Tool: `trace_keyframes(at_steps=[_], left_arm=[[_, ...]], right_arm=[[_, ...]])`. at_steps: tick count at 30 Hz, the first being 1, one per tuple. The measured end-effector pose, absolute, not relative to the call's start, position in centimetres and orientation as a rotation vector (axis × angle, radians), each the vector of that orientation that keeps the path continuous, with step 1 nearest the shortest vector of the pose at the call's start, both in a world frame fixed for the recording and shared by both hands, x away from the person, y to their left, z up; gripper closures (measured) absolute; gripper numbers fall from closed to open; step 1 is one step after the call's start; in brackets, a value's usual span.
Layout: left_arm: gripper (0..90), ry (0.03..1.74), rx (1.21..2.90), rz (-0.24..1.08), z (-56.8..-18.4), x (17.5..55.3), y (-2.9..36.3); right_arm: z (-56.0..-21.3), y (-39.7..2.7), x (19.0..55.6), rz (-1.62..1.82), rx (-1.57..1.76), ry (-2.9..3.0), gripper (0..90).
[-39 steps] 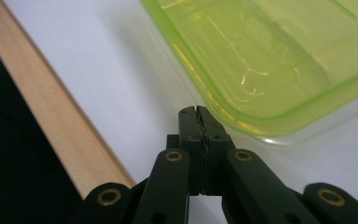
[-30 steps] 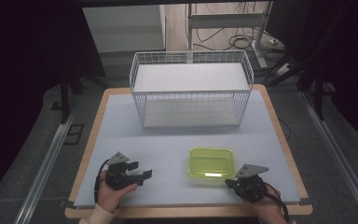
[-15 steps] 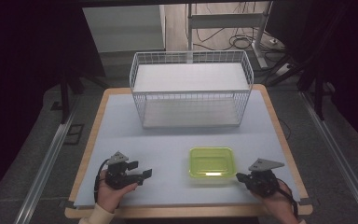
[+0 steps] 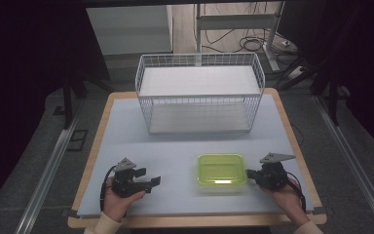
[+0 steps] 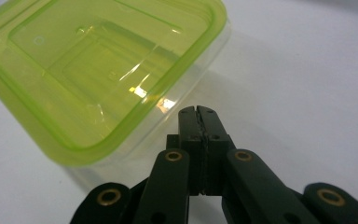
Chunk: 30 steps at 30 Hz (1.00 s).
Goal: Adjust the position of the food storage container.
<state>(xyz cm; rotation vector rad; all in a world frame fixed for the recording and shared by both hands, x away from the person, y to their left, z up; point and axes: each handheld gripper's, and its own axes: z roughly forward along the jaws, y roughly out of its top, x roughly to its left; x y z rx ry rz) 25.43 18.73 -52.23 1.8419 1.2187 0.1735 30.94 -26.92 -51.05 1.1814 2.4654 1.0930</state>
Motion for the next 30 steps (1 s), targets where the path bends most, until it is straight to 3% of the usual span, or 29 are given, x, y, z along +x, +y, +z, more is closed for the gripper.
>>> trace_keyframes(at_steps=[30], left_arm=[[24.7, 1.221, 1.832, 0.164, -52.2, 25.5, 18.9]], right_arm=[[-51.9, -22.3, 31.5, 1.083, 1.126, 2.529, 90.0]])
